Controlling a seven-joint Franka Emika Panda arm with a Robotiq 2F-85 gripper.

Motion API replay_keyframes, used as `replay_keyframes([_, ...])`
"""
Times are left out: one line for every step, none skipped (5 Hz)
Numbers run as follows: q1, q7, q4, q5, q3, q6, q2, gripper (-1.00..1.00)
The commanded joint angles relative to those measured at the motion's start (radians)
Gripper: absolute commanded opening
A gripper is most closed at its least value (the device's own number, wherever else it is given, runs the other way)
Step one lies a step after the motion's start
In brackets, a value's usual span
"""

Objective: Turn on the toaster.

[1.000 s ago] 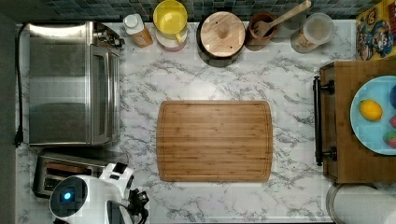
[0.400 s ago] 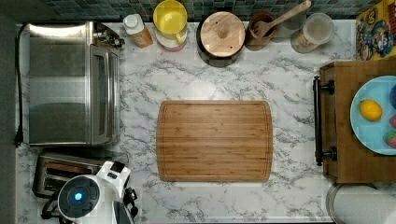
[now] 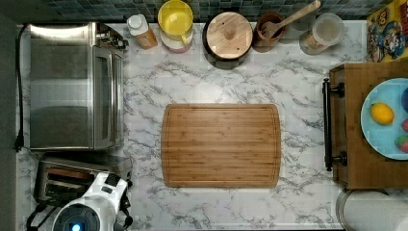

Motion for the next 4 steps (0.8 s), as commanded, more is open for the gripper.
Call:
replay_keyframes([-0.037,0.136,-0.069,-0.055,0.088,0.144,0.072,-1.0])
replay_keyframes([-0.112,0.126,-0.086,-0.037,0.075,0.159,0.029,-1.0])
replay_keyframes([-0.135,0.1,-0.085,-0.014,0.025,0.182,0.01,-1.0])
replay_keyframes([-0.113,0.117,-0.048,-0.048,0.041,0.124,0.069,-1.0])
